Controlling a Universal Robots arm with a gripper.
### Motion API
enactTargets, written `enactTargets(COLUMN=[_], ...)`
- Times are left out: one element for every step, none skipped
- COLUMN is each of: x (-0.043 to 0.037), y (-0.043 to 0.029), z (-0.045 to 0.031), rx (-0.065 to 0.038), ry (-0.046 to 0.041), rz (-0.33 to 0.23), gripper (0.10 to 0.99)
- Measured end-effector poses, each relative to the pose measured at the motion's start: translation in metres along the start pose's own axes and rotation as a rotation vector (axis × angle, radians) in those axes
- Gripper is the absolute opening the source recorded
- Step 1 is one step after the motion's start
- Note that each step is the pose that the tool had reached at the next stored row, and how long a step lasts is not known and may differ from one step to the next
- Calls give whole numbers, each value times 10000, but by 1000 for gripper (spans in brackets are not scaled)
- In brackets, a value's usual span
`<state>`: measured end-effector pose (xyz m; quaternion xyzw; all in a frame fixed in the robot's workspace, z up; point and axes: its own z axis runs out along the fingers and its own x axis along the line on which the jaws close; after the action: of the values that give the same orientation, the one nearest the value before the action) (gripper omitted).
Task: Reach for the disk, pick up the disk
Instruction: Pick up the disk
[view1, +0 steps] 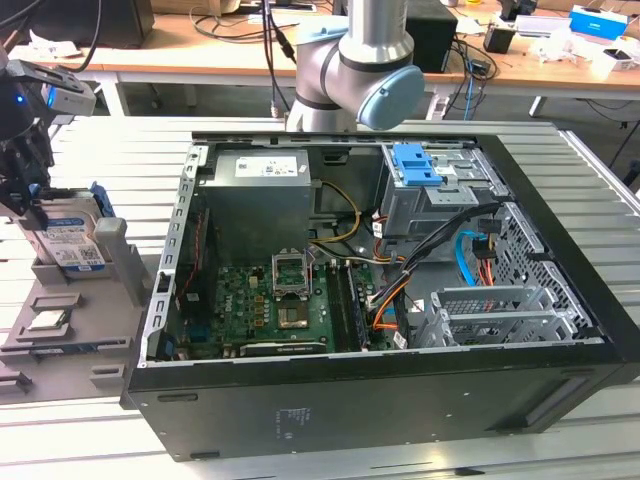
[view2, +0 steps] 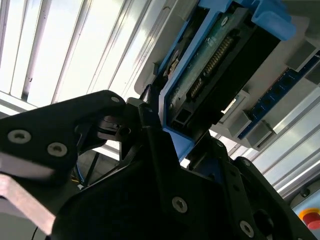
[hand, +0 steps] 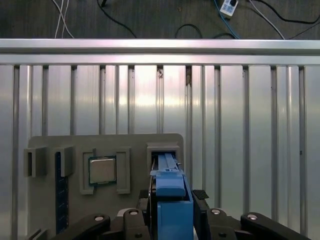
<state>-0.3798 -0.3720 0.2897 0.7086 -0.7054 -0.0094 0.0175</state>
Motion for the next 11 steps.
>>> enactTargets(x=[0, 0, 0, 0, 0, 0, 0, 0, 0, 0, 0], y=[0, 0, 0, 0, 0, 0, 0, 0, 0, 0, 0], z=[0, 1, 1, 1, 2, 2, 2, 3, 3, 3, 4], rx=[0, 0, 0, -1, 0, 0, -1, -1, 0, 0, 0], ry=[0, 0, 0, 0, 0, 0, 1, 0, 0, 0, 0], rz=[0, 0, 0, -1, 0, 0, -1, 0, -1, -1, -1], gripper=[400, 365, 365, 365, 365, 365, 365, 365, 365, 365, 365])
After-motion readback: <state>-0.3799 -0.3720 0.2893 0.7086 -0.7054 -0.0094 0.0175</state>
